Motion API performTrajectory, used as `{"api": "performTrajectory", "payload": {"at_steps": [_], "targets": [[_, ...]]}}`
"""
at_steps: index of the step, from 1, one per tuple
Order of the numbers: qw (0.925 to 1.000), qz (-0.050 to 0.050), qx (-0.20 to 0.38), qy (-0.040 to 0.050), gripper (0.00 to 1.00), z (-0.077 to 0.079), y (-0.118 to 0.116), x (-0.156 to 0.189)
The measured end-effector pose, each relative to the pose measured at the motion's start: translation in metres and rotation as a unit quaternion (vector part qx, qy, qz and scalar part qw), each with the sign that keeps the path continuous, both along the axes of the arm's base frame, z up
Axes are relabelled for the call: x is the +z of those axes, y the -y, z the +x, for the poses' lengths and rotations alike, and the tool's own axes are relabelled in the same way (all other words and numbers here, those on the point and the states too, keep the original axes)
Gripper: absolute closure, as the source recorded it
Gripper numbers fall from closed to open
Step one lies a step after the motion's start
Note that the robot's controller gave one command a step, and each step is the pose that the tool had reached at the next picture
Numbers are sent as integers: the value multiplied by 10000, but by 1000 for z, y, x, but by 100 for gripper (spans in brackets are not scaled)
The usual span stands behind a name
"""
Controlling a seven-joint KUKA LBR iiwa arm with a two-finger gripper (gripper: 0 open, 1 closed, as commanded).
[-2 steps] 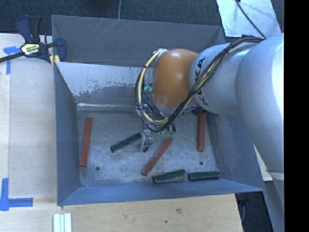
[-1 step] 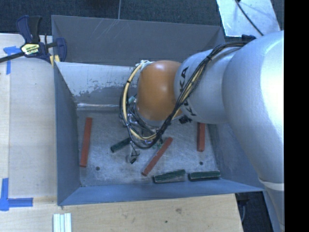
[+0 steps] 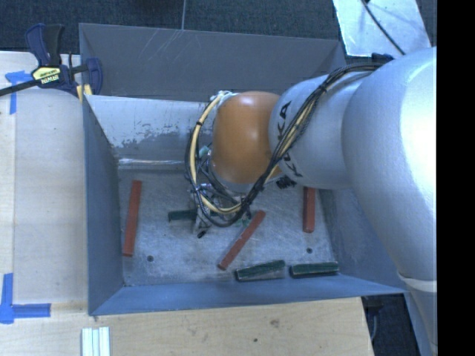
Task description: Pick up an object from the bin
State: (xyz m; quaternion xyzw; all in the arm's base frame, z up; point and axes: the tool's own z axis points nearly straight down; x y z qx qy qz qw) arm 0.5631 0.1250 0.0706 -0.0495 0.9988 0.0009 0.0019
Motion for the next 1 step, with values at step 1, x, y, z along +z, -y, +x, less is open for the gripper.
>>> {"api": "performTrajectory", "payload": {"at_steps": [1], "targets": [[9996, 3, 271, 44, 100, 2, -19, 152]]}}
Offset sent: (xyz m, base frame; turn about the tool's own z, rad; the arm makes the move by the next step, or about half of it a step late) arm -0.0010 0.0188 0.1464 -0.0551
